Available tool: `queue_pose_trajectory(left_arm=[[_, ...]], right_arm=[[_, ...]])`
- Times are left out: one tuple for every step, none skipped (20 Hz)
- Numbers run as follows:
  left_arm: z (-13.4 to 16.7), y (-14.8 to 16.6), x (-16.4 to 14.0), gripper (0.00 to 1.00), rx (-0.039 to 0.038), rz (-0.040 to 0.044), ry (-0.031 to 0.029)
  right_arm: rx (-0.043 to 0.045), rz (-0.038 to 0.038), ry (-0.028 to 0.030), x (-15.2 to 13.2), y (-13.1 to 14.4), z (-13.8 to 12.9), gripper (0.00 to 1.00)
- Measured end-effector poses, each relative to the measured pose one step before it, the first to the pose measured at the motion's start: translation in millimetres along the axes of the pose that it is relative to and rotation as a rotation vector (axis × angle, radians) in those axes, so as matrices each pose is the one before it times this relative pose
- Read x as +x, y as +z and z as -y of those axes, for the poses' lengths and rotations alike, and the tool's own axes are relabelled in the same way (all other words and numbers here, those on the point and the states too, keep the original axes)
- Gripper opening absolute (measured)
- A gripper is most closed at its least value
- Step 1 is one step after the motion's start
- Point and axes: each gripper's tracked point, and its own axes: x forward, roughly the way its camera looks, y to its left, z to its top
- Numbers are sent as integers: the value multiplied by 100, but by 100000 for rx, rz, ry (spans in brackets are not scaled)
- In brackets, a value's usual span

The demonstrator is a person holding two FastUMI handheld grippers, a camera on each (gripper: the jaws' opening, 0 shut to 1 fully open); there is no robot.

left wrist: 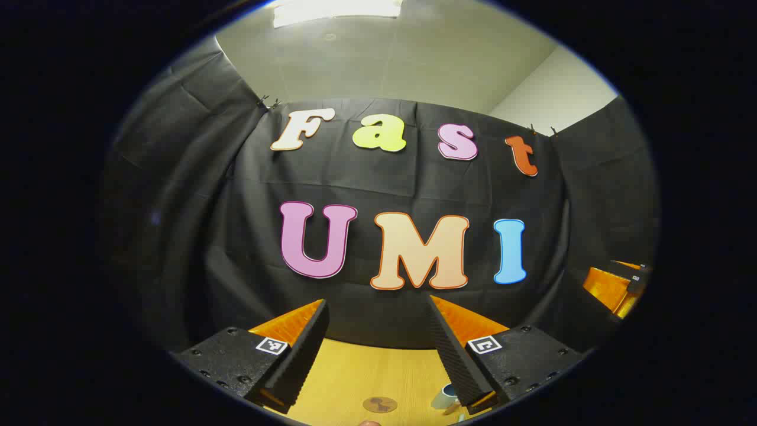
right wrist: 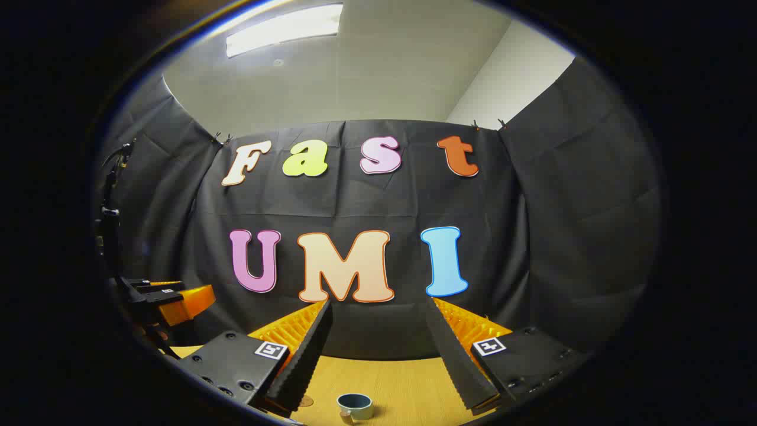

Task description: Put the toothbrush and toothpaste on the desktop into the cup, then pick up the cup and place it on the coaster on the desktop.

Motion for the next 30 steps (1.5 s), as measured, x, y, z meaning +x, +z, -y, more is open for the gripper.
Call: queue_pose_trajectory(left_arm=[[27, 79, 19, 94, 315, 367, -80], [30, 175, -98, 94, 266, 393, -87], [-56, -25, 0, 94, 256, 8, 11], [7, -6, -84, 94, 211, -140, -34], [10, -26, 20, 94, 90, -83, -25], [-36, 43, -17, 93, 86, -17, 126], [-155, -25, -76, 94, 169, 199, 294], [-28, 169, 54, 94, 240, 448, -126], [7, 54, 74, 94, 530, 224, -98], [7, 5, 114, 93, 598, -14, -327], [75, -120, 106, 93, 540, -10, -360], [28, 37, 134, 94, 385, 95, -25], [-139, -10, 147, 94, 65, 130, 450], [-148, 117, 126, 94, -342, 114, 564], [-51, 75, -68, 94, -529, 415, 420], [-141, 218, -102, 94, -190, 379, 303], [-260, 19, -107, 94, 356, 309, 501], [-279, -5, -115, 94, 667, -22, 571], [-259, -152, -88, 94, 356, -50, 574], [-181, -22, -84, 94, -41, -143, 495], [-134, -71, -209, 94, -273, -151, 576], [-107, -61, -134, 94, -343, -338, 260], [-100, -247, -77, 93, -97, -466, 184], [-125, -146, -129, 94, 214, -308, 207], [-192, 81, -44, 94, 229, 210, 189], [-218, 150, -98, 94, 13, 499, 366], [-196, 46, -175, 94, -359, 382, 155], [-193, 34, -71, 94, -431, 300, 330], [-207, 23, -74, 94, -268, 226, 435], [-213, -37, -141, 94, 104, -206, 534]], right_arm=[[194, -35, 118, -123, -46, -46, 97], [111, 136, 15, -40, -10, -44, 95], [48, 73, 32, -71, 40, -24, 97], [137, 1, -65, -27, 8, 5, 97], [194, -107, 27, 18, -164, -9, 97], [161, -348, -185, -17, -109, 2, 97], [222, -613, -161, -154, -209, 36, 97], [-41, -690, 410, -188, -163, -57, 96], [-654, 120, 471, -19, -33, -66, 97], [-1126, 535, 119, 64, 172, 129, 97], [-929, 104, 65, 119, -99, 147, 97], [-420, -357, 328, 114, -164, 40, 95], [270, -648, 289, 60, -310, -140, 98], [777, -1218, 173, 23, -230, -119, 98], [805, -1274, 118, -61, -379, -64, 97], [-34, -1207, -773, 31, -374, 75, 98], [-533, -529, -992, 261, -209, 208, 98], [-496, -357, -450, 97, -229, 17, 98], [-32, -125, 450, 28, -195, -296, 97], [104, -57, 604, 42, -122, -313, 97], [-140, 229, 776, 56, -182, -298, 97], [-738, 1526, 1365, 88, -19, -333, 97], [-1308, 2007, 1267, -25, 98, -413, 96], [-1946, 48, 398, 106, -427, -58, 98], [-1806, -1529, 518, 203, -1060, 8, 96], [-1101, -2285, 907, 175, -978, -278, 96], [-813, -2251, 249, -75, -903, -99, 99], [-821, -1975, 261, 24, -887, -24, 98], [-632, -1513, 314, 199, -643, -56, 99], [-563, -1397, 90, 78, -737, -49, 99]])
